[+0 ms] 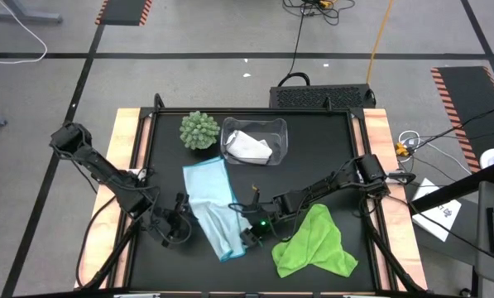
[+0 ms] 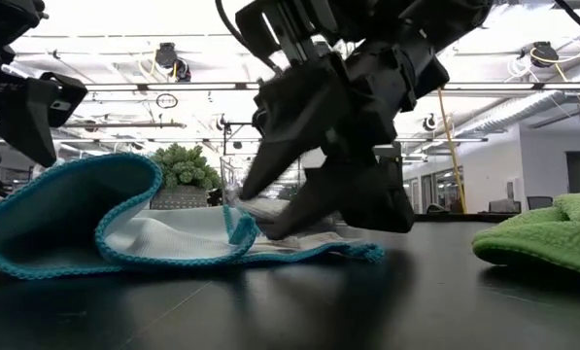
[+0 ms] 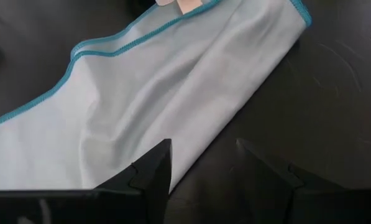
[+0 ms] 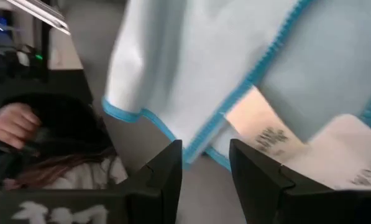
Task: Fold microfiber towels
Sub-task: Fold the blue towel
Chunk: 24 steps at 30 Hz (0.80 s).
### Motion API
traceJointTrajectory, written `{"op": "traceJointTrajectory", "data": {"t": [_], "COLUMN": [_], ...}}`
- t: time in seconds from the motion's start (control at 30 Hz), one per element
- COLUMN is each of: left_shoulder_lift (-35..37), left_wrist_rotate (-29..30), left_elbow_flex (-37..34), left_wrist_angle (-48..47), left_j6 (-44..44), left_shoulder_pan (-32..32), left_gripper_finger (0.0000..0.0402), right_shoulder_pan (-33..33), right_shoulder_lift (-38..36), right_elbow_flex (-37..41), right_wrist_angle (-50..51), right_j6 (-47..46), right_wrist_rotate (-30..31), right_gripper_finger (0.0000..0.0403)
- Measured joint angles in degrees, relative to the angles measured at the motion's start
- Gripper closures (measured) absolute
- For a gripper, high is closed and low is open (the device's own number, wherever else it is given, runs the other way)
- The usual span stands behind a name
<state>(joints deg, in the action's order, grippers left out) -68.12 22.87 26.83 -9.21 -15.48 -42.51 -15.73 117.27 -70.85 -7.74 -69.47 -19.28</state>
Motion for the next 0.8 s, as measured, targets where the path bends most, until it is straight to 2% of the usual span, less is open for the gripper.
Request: {"op": "traceJointTrajectory", "data": {"t": [0.4,0.5,0.67,0.8], "left_shoulder_lift": [0.0,0.0,0.0,0.0], "left_wrist_rotate": [0.2,0.2,0.2,0.2], "left_elbow_flex": [0.0,0.0,0.0,0.0], "left_wrist_angle": [-0.9,-1.0,-1.4,-1.3], "left_j6": [1.6,1.8,1.8,1.7], "left_shoulder_pan": [-0.2,-0.2,-0.2,-0.4], "left_gripper_finger": [0.0222,0.0222,0.0222,0.0222], "right_shoulder_pan": [-2.5,-3.3,-3.6,-3.4], "right_shoulder_lift": [2.3,5.1,11.0,11.7], "right_elbow_flex": [-0.3,-3.7,-12.2,-14.0], "right_wrist_angle": [-3.6,-4.5,-3.2,-0.3], "right_j6": [-5.8,-5.8,-3.2,-1.0], "right_wrist_rotate": [1.5,1.0,-3.6,-4.3], "right_gripper_finger": [0.028,0.028,0.028,0.028]}}
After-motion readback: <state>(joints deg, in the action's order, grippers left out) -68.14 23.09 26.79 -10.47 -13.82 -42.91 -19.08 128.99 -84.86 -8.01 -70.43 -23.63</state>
